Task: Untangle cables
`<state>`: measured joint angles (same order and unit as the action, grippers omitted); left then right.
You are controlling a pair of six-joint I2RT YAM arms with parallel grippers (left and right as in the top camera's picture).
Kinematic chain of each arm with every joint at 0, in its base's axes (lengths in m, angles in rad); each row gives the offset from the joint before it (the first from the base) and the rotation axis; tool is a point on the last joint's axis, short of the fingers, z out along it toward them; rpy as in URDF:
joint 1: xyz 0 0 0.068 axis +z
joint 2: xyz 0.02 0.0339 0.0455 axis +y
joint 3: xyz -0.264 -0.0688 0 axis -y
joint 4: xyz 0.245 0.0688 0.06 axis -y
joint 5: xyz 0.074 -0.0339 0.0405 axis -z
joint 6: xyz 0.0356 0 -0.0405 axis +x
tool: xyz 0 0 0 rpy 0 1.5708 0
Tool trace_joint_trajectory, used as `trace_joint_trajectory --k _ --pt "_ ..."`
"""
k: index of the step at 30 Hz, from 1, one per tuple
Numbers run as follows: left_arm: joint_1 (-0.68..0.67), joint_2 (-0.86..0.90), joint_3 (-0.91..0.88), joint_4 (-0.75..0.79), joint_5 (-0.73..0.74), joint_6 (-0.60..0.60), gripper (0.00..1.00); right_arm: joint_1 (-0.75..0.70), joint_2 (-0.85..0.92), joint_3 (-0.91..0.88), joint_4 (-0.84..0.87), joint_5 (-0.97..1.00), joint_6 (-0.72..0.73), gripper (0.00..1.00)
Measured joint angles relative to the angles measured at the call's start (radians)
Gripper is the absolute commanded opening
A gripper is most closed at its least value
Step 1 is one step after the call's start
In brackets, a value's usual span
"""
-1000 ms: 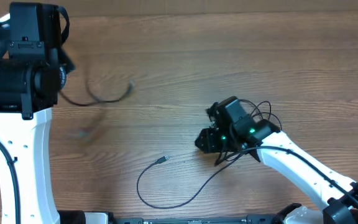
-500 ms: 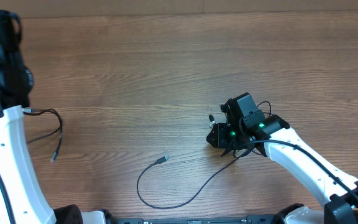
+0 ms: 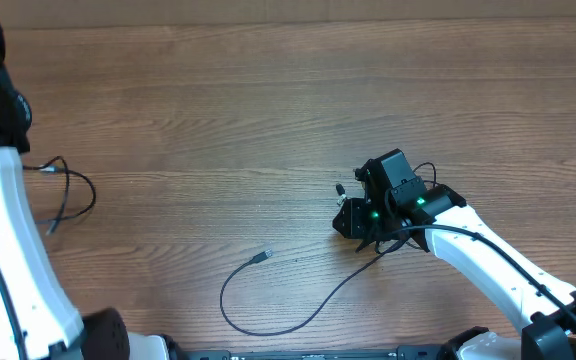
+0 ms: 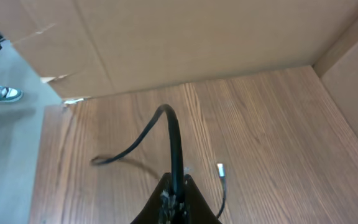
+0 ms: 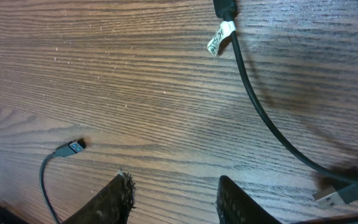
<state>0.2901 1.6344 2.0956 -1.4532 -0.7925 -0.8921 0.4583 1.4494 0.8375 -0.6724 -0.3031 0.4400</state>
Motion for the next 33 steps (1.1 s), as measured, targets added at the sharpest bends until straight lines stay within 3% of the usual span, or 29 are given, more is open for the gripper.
trace_joint_trajectory --k 12,13,14,17,18,25,33 --pt "0.066 0.242 0.000 0.030 0.041 0.000 0.04 0.000 0.000 0.000 -0.010 0.000 0.000 0.42" --pt "0.071 0.250 0.000 0.035 0.048 0.000 0.12 0.000 0.000 0.000 -0.009 0.000 0.000 0.42" --pt "0.093 0.277 0.000 0.053 0.076 0.006 0.28 0.000 0.000 0.000 -0.010 0.000 0.001 0.42" --pt "0.146 0.328 0.000 0.092 0.169 0.056 0.95 0.000 0.000 0.000 -0.010 0.000 0.001 0.42" --pt "0.164 0.342 0.000 0.098 0.205 0.077 1.00 0.000 0.000 0.000 -0.009 0.001 0.000 0.42" --pt "0.236 0.363 0.000 0.116 0.377 0.130 0.99 0.000 0.000 0.000 -0.010 0.000 0.000 0.42" --pt "0.212 0.363 0.000 0.156 0.565 0.175 0.99 0.000 0.000 0.000 -0.010 0.000 0.001 0.42"
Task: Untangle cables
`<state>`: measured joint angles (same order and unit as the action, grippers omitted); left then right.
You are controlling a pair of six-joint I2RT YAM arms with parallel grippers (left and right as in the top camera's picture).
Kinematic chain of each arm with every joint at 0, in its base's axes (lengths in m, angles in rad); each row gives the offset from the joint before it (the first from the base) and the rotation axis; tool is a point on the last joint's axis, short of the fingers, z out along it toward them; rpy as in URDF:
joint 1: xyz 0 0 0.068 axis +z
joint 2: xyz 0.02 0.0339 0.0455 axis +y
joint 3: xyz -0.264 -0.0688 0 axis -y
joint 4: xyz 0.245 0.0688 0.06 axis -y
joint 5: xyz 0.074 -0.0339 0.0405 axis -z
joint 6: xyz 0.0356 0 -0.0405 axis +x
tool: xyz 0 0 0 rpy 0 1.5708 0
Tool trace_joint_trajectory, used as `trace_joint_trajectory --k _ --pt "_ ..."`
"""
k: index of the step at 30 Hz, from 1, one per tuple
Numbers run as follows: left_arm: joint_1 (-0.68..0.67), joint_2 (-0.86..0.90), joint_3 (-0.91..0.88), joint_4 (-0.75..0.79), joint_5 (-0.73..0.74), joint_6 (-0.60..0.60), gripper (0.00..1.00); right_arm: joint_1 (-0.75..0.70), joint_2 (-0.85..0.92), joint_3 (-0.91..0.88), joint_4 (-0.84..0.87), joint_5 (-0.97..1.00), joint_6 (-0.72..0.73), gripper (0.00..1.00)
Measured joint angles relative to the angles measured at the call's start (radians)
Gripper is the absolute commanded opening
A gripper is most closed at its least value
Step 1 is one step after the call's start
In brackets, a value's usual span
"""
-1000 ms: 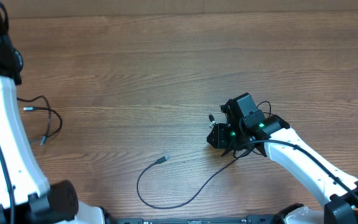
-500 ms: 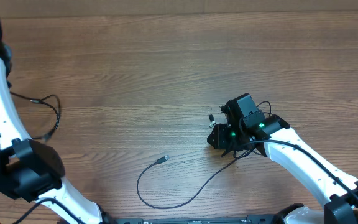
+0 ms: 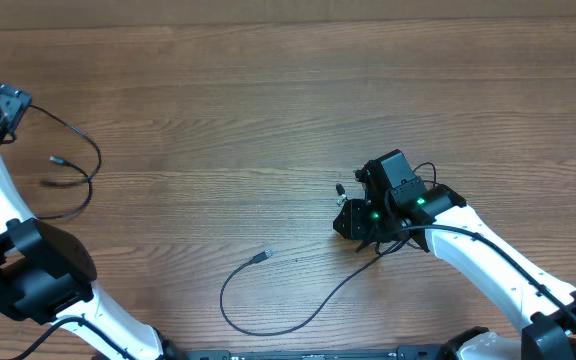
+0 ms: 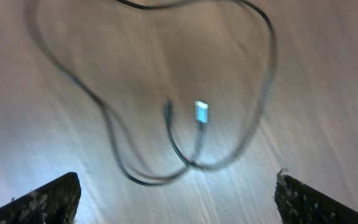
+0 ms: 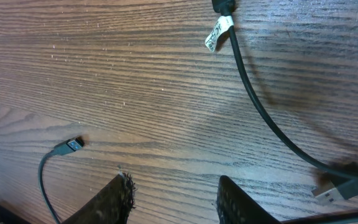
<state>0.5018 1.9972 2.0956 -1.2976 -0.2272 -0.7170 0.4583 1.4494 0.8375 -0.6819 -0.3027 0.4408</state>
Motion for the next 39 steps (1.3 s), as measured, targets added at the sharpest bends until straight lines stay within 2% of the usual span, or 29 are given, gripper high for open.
trace_joint_trajectory --k 6,10,13,14,15,22,26,32,39 --pt "-0.084 -0.003 0.000 0.049 0.126 0.090 1.00 0.000 0.000 0.000 0.000 0.000 0.000 0.44" --pt "-0.184 -0.011 0.000 0.088 0.246 0.217 0.99 0.000 0.000 0.000 -0.010 0.000 0.001 0.51" --pt "-0.262 -0.015 0.000 0.083 0.331 0.325 0.99 0.000 0.000 0.000 -0.011 0.000 -0.001 0.72" --pt "-0.292 -0.017 0.000 0.075 0.357 0.364 1.00 0.000 0.000 0.000 -0.011 0.002 -0.001 0.84" --pt "-0.321 -0.017 0.000 0.065 0.375 0.394 1.00 0.000 0.000 0.000 -0.011 0.002 -0.004 1.00" --pt "-0.509 -0.018 0.000 -0.021 0.430 0.531 1.00 0.000 0.000 0.000 -0.025 0.006 -0.007 1.00" --pt "-0.584 -0.019 0.000 -0.098 0.426 0.559 0.93 -0.008 0.000 0.000 -0.102 0.085 0.039 1.00" --pt "-0.653 -0.019 0.000 -0.228 0.380 0.564 0.92 -0.034 -0.071 0.000 -0.232 0.272 0.166 1.00" --pt "-0.665 -0.021 0.000 -0.389 0.345 0.535 0.91 -0.075 -0.242 0.000 -0.306 0.364 0.263 1.00"
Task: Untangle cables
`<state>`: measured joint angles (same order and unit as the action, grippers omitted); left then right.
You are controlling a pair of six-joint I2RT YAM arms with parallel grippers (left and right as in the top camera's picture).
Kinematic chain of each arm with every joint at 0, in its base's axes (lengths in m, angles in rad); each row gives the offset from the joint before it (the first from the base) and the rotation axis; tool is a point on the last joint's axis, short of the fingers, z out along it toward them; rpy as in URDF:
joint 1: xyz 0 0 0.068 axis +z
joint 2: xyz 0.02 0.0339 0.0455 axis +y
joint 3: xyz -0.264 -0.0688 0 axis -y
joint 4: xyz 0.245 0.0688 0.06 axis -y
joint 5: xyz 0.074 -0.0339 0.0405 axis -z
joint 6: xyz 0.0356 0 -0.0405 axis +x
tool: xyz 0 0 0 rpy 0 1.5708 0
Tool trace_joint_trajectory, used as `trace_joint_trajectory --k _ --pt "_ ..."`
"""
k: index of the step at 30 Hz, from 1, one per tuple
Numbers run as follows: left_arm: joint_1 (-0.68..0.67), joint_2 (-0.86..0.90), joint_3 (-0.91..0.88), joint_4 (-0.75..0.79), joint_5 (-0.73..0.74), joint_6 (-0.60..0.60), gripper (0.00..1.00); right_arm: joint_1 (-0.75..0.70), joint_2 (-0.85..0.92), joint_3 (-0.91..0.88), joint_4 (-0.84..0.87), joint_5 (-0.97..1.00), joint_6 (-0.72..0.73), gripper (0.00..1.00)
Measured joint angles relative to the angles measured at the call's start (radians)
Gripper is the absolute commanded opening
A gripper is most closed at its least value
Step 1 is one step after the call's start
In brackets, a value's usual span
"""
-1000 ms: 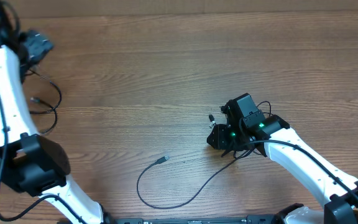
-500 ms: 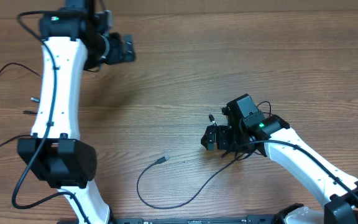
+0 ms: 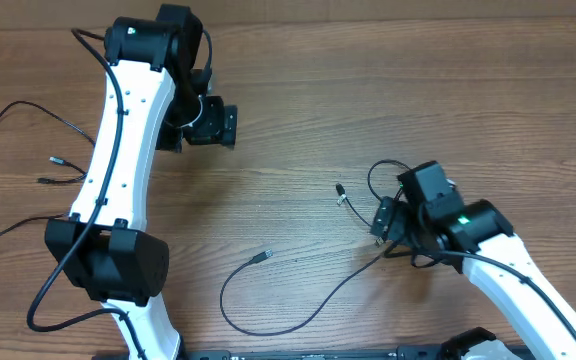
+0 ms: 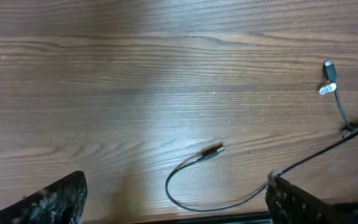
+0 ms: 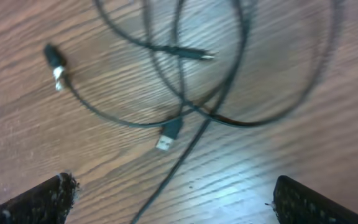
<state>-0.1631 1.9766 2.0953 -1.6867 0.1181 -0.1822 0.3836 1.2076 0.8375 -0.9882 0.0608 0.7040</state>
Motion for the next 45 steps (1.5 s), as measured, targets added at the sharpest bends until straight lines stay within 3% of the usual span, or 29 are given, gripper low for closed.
trace_joint_trajectory --k 10,14,20,25,30,45 --pt "-0.032 -0.212 -0.210 0.023 -0.018 -0.029 0.93 -0.196 -0.023 0.000 -0.115 0.026 0.077 1.00" --pt "-0.095 -0.392 -0.430 0.198 -0.020 -0.036 0.99 -0.257 -0.023 0.000 -0.114 0.025 0.082 1.00" --pt "-0.231 -0.583 -0.767 0.451 -0.019 -0.074 1.00 -0.279 -0.023 0.000 -0.111 0.024 0.082 1.00" --pt "-0.294 -0.550 -1.030 0.660 -0.018 -0.101 1.00 -0.279 -0.023 0.000 -0.107 0.024 0.081 1.00" --pt "-0.319 -0.459 -1.175 0.749 -0.017 -0.108 0.91 -0.279 -0.023 0.000 -0.103 0.024 0.082 1.00" --pt "-0.377 -0.285 -1.203 0.802 -0.039 -0.108 0.85 -0.279 -0.023 0.000 -0.077 0.024 0.081 1.00"
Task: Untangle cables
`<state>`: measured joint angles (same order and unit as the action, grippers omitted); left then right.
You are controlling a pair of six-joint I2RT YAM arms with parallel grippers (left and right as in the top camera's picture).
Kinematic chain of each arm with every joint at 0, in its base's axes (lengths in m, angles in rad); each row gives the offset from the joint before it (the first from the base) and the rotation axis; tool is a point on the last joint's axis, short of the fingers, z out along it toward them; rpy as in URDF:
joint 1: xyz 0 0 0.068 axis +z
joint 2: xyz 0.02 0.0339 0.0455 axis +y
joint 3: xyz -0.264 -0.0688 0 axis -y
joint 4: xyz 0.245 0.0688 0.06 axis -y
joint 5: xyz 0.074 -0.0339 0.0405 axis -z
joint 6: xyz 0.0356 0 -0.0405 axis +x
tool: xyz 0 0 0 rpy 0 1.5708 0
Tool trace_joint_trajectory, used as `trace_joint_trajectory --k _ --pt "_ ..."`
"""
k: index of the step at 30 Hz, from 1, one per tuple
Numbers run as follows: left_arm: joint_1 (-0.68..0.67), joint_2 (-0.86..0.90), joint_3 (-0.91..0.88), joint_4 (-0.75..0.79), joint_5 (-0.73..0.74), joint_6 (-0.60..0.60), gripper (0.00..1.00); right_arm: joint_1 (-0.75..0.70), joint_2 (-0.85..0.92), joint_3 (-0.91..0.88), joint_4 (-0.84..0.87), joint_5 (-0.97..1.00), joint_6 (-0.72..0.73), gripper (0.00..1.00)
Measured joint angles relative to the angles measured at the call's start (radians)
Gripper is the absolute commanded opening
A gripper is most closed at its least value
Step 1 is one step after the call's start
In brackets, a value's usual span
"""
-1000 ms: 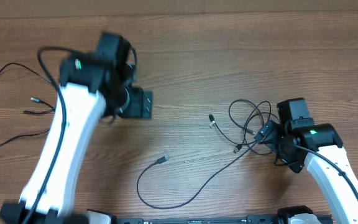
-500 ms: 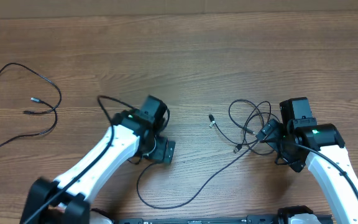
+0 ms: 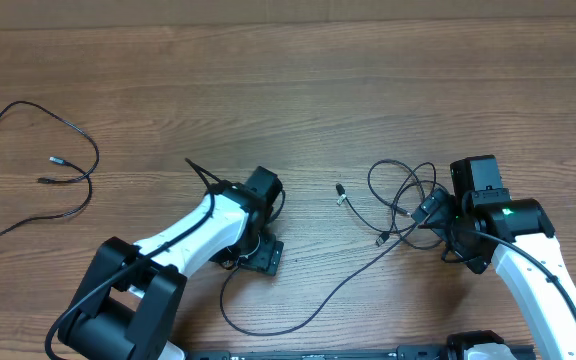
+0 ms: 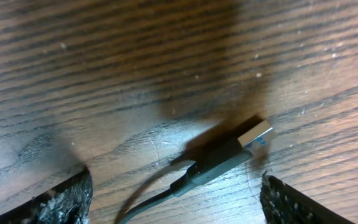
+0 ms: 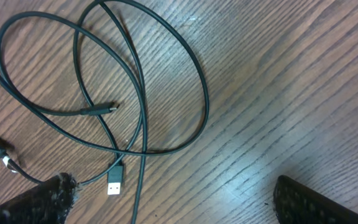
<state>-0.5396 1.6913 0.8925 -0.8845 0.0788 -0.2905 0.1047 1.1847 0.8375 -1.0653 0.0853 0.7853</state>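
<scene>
A long black cable runs from a loop [image 3: 258,325] at the front to a tangle of loops [image 3: 400,195] at centre right. Its USB plug [image 4: 229,155] lies flat on the wood between my left gripper's fingers [image 4: 42,199]. The left gripper [image 4: 169,205] is open and low over that plug, and it also shows in the overhead view [image 3: 261,255]. My right gripper [image 5: 176,205] is open above the tangle with nothing between its fingers. Under it lie crossed loops [image 5: 142,81], a USB-A plug [image 5: 114,180], a small connector [image 5: 107,109] and a tagged plug [image 5: 2,152].
A second thin black cable [image 3: 68,170] lies by itself at the far left of the wooden table [image 3: 298,90]. The right arm [image 3: 528,250] comes in from the front right corner.
My left gripper has moved from high over the back middle of the table down to the long cable's plug at centre front. The right gripper sits a little further right, the tangle spread beside it.
At first my left gripper was shut on a cable held up at the far left, the right gripper low at the tangle. Then the left was open above that cable, which lay on the table. Later both arms were raised. Now the left is low at the long cable's plug.
</scene>
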Motion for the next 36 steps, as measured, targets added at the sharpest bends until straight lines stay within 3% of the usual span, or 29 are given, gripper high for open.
trace_joint_trajectory --k 4,8,10,12,17,25,30,36 --pt "-0.040 0.009 0.000 -0.001 -0.046 -0.003 0.73 0.000 0.000 0.000 0.000 0.000 0.000 1.00" --pt "-0.060 0.011 0.000 -0.001 -0.064 -0.017 0.46 0.000 0.000 0.000 0.000 0.000 0.000 1.00" --pt "-0.063 0.011 0.000 0.000 -0.065 -0.021 0.25 0.000 0.000 0.000 0.000 0.000 0.000 1.00" --pt "-0.063 0.011 0.000 -0.001 -0.066 -0.024 0.12 0.000 0.000 0.000 0.000 0.000 0.000 1.00" --pt "-0.063 0.011 0.000 -0.001 -0.076 -0.025 0.04 0.000 0.000 0.000 0.000 0.000 0.000 1.00" --pt "-0.061 0.021 0.035 0.027 -0.106 -0.045 0.04 0.000 0.000 0.000 -0.002 0.000 0.000 1.00" --pt "-0.013 0.040 0.261 -0.162 -0.351 -0.143 0.04 0.000 0.000 0.000 -0.014 0.000 0.000 1.00" --pt "0.130 0.040 0.615 -0.248 -0.609 -0.201 0.04 0.000 0.000 0.000 -0.026 0.000 0.000 1.00"
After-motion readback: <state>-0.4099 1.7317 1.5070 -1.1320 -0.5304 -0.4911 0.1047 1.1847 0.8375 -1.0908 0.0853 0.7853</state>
